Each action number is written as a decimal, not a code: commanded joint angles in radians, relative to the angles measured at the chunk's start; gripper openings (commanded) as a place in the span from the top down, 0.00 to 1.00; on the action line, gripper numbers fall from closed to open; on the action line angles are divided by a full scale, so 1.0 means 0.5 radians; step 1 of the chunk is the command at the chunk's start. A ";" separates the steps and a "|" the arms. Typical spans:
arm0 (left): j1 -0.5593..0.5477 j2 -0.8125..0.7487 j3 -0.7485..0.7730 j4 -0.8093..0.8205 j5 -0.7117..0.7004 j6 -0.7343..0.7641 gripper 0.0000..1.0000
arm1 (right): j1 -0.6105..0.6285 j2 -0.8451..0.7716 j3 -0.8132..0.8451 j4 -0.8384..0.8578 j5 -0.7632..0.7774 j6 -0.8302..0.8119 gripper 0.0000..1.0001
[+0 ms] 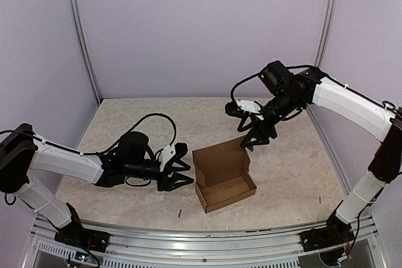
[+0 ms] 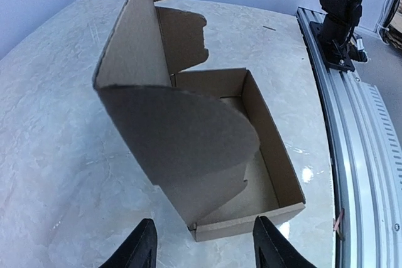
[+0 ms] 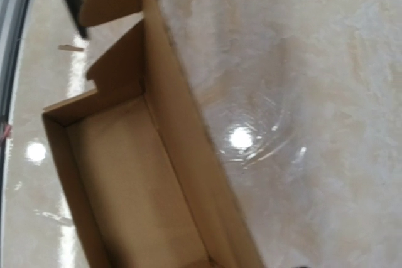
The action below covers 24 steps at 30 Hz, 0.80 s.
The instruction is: Fold the paper box
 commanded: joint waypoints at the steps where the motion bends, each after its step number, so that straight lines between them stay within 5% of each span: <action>1: -0.080 -0.287 -0.136 -0.049 -0.150 -0.135 0.47 | 0.065 0.060 0.107 -0.019 0.104 -0.012 0.38; 6: -0.160 -0.533 -0.286 -0.048 -0.327 -0.339 0.45 | 0.223 0.186 0.128 -0.051 0.301 -0.094 0.41; 11: -0.215 -0.659 -0.430 0.050 -0.488 -0.502 0.45 | 0.336 0.221 0.092 -0.049 0.448 -0.107 0.58; 24: -0.297 -0.583 -0.509 0.154 -0.618 -0.618 0.46 | 0.517 -0.109 -0.379 0.353 0.883 -0.066 0.86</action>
